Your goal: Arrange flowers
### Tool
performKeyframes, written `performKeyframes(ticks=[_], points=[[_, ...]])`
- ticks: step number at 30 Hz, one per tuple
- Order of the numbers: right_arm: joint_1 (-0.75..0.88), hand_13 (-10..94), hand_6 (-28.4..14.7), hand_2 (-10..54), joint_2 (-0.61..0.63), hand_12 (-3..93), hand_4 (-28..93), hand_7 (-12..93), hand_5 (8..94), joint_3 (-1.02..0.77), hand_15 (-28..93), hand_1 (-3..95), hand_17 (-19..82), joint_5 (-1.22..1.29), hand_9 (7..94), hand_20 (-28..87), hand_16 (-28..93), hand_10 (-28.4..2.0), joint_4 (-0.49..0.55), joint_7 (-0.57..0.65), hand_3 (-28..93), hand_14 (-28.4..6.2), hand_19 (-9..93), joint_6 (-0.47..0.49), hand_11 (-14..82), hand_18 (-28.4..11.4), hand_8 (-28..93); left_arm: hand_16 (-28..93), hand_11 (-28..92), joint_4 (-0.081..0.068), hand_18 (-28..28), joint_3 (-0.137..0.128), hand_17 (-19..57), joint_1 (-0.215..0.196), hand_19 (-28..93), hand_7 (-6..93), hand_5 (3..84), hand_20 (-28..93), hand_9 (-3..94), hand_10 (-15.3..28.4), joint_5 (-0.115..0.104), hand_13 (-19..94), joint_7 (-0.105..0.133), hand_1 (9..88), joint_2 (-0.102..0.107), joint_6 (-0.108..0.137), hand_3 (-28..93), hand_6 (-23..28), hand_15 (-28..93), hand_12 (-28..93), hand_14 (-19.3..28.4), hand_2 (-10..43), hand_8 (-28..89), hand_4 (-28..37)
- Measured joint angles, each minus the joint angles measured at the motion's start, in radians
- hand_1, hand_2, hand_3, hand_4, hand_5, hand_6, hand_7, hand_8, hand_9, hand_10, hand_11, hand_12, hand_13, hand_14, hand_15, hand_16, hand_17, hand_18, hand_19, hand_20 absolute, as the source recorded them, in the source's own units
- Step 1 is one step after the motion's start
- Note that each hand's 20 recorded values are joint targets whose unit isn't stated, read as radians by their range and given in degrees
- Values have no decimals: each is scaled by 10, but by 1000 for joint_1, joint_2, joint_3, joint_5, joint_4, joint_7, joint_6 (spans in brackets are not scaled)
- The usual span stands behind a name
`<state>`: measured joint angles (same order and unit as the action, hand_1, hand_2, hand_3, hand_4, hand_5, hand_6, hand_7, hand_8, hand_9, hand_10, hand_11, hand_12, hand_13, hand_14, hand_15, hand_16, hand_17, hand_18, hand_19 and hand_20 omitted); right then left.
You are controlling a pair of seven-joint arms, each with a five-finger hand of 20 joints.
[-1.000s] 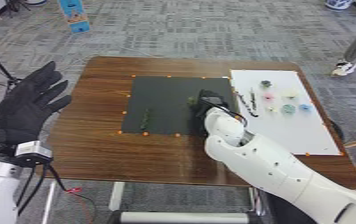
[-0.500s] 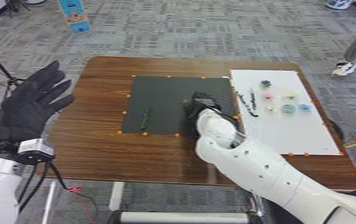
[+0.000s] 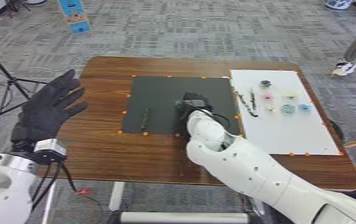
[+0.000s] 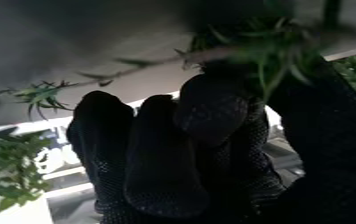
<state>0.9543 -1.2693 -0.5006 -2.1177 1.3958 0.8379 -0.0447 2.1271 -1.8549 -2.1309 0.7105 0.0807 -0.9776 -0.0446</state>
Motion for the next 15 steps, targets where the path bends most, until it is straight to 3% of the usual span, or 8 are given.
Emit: performKeyframes(ticks=[6,15], points=[[0,866,23,-57,-30,416,-164,434,787,11,811,426,607,-17,896,754,398,-64,-14,2,785,-37,932,-30,552,-198,204,61,120,-15,212,28,-112,40,385,157,254,84,214,97,-2,180,-6,237,9,-7,689,16,123,173,123,-95,-85,-283],[4,866,22,-63,-52,413,-165,430,786,-1,809,427,607,-22,897,754,400,-64,-28,17,792,-35,932,-20,548,-196,201,61,122,-16,212,35,-112,48,385,157,254,84,215,97,-2,180,-6,237,11,-8,688,16,122,173,123,-95,-85,-283]])
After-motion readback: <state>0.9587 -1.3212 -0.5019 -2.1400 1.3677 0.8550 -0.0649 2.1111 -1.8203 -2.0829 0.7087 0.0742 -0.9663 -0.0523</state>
